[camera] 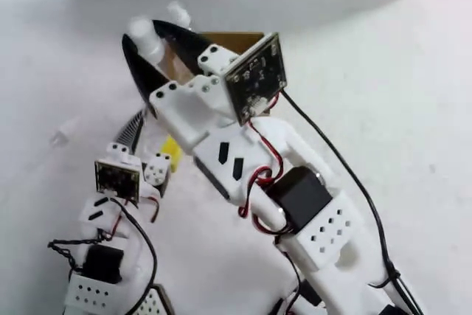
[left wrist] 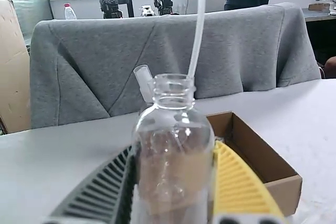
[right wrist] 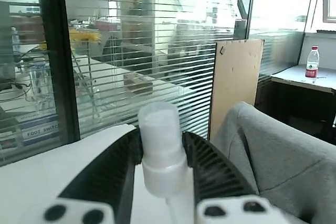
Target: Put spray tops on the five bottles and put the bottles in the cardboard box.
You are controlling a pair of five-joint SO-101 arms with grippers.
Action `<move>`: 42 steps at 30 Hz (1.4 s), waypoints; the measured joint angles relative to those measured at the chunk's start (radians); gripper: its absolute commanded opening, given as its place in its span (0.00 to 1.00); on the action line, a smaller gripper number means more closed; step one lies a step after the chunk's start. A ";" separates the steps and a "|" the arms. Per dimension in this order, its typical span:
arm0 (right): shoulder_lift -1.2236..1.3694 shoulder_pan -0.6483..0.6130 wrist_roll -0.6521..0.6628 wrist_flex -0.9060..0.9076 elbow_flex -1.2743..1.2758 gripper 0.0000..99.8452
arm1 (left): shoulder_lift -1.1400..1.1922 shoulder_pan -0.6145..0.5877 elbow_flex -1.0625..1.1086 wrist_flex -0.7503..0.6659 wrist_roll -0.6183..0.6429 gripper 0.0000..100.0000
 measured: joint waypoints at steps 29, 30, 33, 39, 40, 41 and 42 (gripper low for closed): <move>0.005 -0.003 0.018 0.163 -0.100 0.02 | 0.000 0.000 0.000 0.000 0.000 0.05; 0.005 -0.003 0.018 0.163 -0.100 0.02 | 0.000 0.000 0.000 0.000 0.000 0.05; 0.005 -0.003 0.018 0.141 -0.100 0.02 | 0.000 0.000 0.000 0.000 0.000 0.05; 0.006 -0.003 0.018 0.110 -0.100 0.02 | 0.000 0.000 0.000 0.000 0.000 0.05; 0.012 -0.003 0.018 0.110 -0.100 0.02 | 0.000 0.000 0.000 0.000 0.000 0.05; 0.020 -0.003 0.018 0.110 -0.100 0.02 | 0.000 0.000 0.000 0.000 0.000 0.05; 0.029 -0.003 0.018 0.109 -0.100 0.02 | 0.000 0.000 0.000 0.000 0.000 0.05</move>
